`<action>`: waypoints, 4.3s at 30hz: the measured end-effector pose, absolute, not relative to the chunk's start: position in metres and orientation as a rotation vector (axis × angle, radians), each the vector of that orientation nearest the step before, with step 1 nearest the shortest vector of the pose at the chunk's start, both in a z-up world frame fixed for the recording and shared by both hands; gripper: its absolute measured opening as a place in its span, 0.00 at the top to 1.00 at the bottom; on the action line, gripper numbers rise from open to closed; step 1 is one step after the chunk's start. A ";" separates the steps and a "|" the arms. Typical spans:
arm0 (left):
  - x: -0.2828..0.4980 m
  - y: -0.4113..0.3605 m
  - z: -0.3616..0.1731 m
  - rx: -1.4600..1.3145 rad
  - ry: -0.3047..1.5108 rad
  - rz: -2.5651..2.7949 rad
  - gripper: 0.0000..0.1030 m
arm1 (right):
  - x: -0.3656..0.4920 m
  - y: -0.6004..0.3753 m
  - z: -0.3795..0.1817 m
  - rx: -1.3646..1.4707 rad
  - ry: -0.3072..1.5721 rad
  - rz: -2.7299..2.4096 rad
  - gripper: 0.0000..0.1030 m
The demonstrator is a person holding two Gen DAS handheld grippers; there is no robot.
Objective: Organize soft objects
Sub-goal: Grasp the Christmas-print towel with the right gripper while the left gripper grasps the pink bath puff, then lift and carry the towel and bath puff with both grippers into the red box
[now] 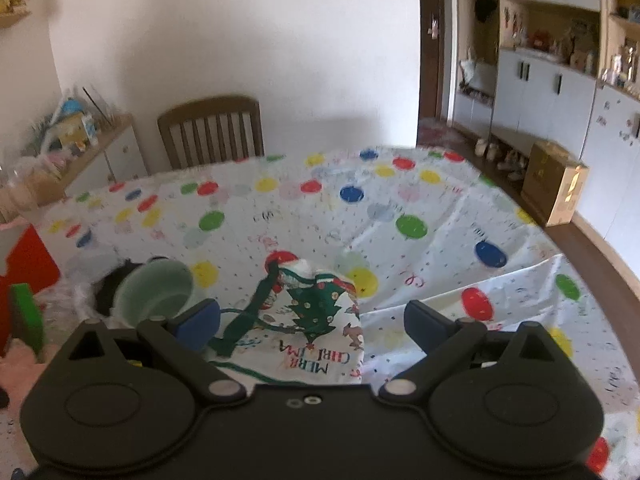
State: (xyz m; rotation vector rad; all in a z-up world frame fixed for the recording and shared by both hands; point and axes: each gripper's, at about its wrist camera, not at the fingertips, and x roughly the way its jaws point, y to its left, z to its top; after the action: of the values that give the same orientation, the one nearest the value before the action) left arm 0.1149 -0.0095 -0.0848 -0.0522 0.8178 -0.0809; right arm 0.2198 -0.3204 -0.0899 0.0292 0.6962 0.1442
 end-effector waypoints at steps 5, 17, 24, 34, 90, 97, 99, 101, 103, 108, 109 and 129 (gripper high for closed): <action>0.123 -0.011 -0.105 -0.040 0.877 -0.069 0.00 | 0.253 -0.317 -0.119 0.002 0.774 0.152 0.04; 0.134 -0.023 -0.131 0.047 0.921 -0.090 0.00 | 0.291 -0.337 -0.165 0.061 0.912 0.120 0.32; 0.138 -0.033 -0.138 0.096 0.932 -0.105 0.02 | 0.292 -0.331 -0.167 0.041 0.917 0.162 0.59; 0.138 -0.033 -0.139 0.104 0.951 -0.078 0.34 | 0.289 -0.335 -0.162 0.064 0.909 0.133 0.94; 0.084 0.086 -0.010 -0.035 0.698 0.042 0.54 | 0.157 -0.242 0.048 0.257 0.536 0.447 0.98; 0.088 0.126 -0.004 -0.041 0.678 0.127 0.54 | 0.171 -0.172 0.062 0.241 0.547 0.587 0.99; 0.090 0.139 -0.004 -0.047 0.681 0.152 0.54 | 0.176 -0.153 0.064 0.243 0.562 0.622 0.99; 0.090 0.152 -0.002 -0.046 0.676 0.177 0.54 | 0.180 -0.134 0.065 0.243 0.572 0.654 0.98; 0.091 0.165 -0.001 -0.039 0.671 0.206 0.54 | 0.186 -0.115 0.067 0.249 0.585 0.685 0.99; 0.097 0.191 0.002 -0.034 0.668 0.259 0.54 | 0.200 -0.078 0.068 0.292 0.611 0.743 0.99; 0.098 0.197 0.004 -0.029 0.664 0.268 0.54 | 0.204 -0.072 0.069 0.309 0.615 0.750 0.99; 0.141 0.252 -0.046 0.076 0.784 0.347 0.54 | 0.263 0.028 -0.045 0.424 0.904 0.725 0.98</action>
State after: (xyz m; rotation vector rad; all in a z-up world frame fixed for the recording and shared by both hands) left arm 0.1406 0.2524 -0.0458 0.0757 0.7839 0.3475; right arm 0.2632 0.0284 -0.0455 0.4237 0.9040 0.7251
